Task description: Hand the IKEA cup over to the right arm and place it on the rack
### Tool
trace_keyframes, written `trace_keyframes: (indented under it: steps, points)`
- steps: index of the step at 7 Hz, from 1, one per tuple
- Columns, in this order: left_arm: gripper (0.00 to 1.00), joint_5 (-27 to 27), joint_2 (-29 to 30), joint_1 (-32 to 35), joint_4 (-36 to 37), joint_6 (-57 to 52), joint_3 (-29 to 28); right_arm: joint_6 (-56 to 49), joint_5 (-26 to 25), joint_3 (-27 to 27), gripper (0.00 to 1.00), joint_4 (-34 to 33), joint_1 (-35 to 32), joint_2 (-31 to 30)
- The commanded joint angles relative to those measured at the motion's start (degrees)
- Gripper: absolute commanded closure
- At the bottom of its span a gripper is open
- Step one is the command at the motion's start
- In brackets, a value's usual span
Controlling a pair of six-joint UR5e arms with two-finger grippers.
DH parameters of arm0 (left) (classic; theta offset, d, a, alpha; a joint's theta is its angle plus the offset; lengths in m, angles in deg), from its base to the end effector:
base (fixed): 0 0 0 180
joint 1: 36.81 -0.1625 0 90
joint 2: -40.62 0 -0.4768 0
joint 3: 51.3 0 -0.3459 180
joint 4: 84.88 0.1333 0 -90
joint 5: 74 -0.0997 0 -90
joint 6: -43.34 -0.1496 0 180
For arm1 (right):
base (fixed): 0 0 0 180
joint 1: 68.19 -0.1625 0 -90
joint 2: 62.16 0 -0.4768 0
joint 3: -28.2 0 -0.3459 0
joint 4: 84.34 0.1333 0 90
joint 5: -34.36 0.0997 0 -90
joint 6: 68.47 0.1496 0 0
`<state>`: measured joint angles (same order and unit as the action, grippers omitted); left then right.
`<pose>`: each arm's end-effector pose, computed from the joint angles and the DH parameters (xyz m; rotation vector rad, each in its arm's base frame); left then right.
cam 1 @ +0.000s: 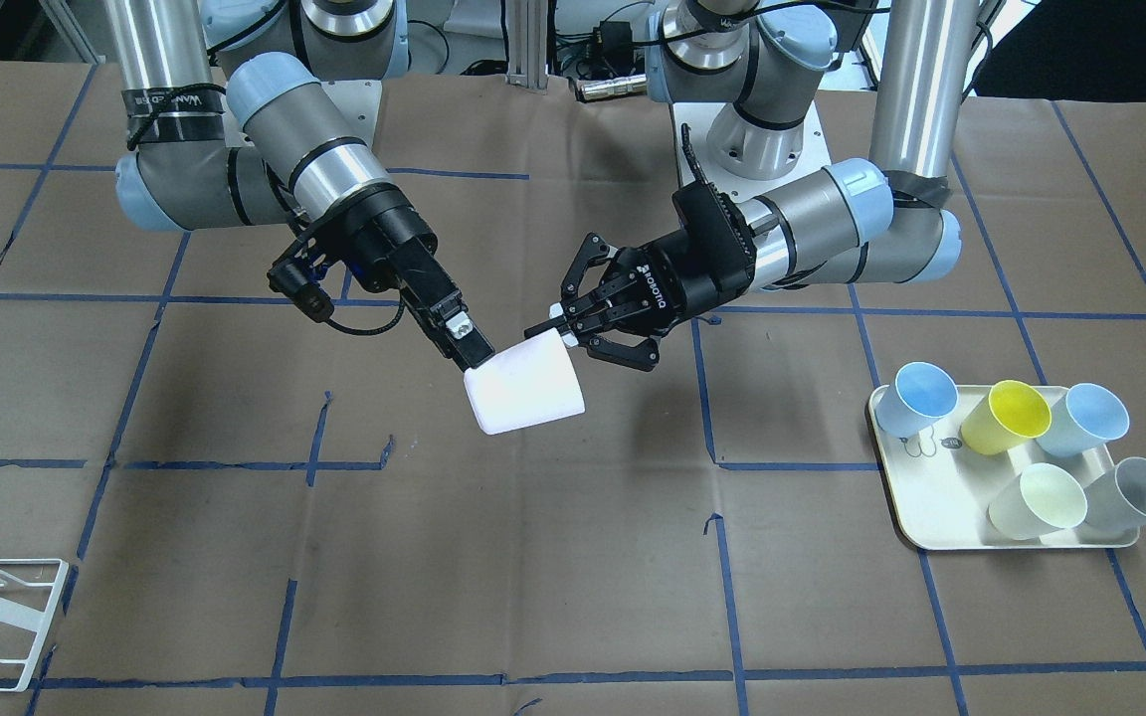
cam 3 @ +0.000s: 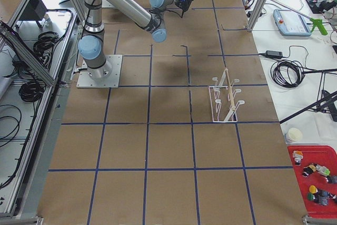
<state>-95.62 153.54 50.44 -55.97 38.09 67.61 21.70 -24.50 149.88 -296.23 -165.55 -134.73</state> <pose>-0.2486 -0.5016 0.4001 -0.8100 -1.6988 1.2161 0.2757 -0.4898 0.4132 0.9226 1.6110 -0.5024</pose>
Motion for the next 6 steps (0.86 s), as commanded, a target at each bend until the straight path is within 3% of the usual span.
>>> trace_keyframes:
  steps: [1, 6]
  points:
    - [0.99, 0.00, -0.07, 0.03, 0.00, 0.32, -0.09, 0.09, -1.35, -1.18, 0.01, -0.28, -0.37, 0.68]
    - [0.99, 0.00, 0.10, 0.03, 1.85, 2.17, -0.09, 0.79, -6.79, -2.76, 0.00, 0.34, -3.00, 3.23]
